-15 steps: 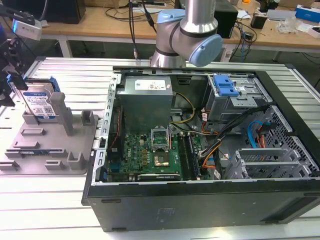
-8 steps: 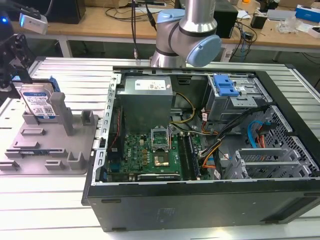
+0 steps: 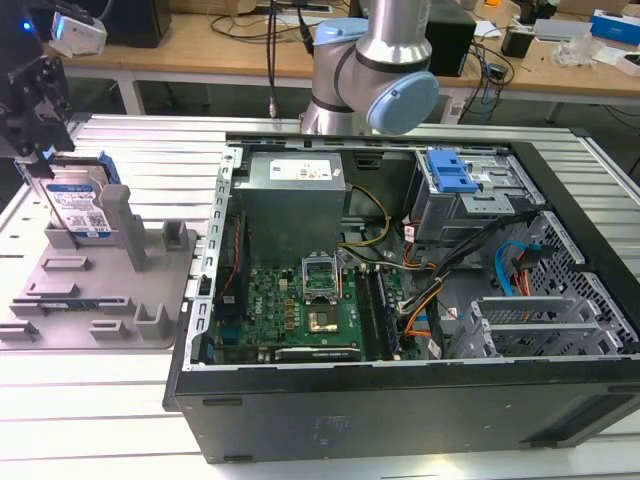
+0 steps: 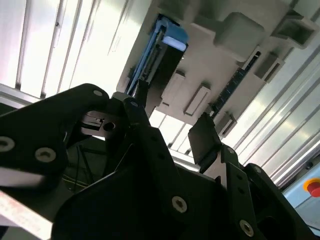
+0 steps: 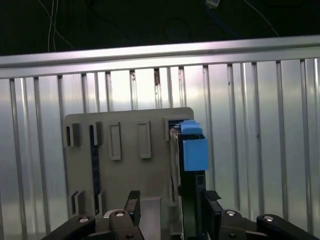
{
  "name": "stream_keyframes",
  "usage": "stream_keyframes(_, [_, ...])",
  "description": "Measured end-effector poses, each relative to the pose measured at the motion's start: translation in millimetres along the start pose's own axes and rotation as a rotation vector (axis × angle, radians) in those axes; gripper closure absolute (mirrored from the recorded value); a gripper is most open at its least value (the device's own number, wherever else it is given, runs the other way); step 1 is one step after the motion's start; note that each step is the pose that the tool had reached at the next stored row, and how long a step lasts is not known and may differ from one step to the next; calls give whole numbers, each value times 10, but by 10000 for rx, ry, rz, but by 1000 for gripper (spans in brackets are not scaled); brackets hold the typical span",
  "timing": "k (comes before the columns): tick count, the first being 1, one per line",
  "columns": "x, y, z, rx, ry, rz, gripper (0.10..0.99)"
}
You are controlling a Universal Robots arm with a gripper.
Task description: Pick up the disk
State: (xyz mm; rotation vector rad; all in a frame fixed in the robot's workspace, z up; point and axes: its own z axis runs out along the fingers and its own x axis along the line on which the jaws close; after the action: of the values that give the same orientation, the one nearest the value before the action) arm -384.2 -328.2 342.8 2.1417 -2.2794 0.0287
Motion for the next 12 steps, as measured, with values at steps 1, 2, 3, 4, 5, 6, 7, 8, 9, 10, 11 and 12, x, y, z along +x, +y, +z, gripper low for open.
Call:
stream_keyframes(1, [-58,15,-2,1,10,-9,482])
stream_keyframes(2, [-88,28,-2,1,12,-12,482])
stream_keyframes(3, [-110,58,-3,1,13,-12,482])
stream_keyframes(4, [-121,111,-4,0,13,-10,482])
stream_keyframes(5, [-119,155,-4,0,13,-11,482])
stream_keyframes(6, [-114,225,-5,0,13,-15,482])
stream_keyframes(7, [-113,253,-4,1,13,-28,482])
stream_keyframes(8, [-112,272,-3,2,12,-53,482])
stream_keyframes(9, [-111,290,2,7,11,-162,482])
stream_keyframes(10, [-110,296,9,11,9,-314,482])
stream_keyframes(11, [-110,305,17,14,8,-541,482])
stream_keyframes(12, [-110,307,20,15,9,-690,482])
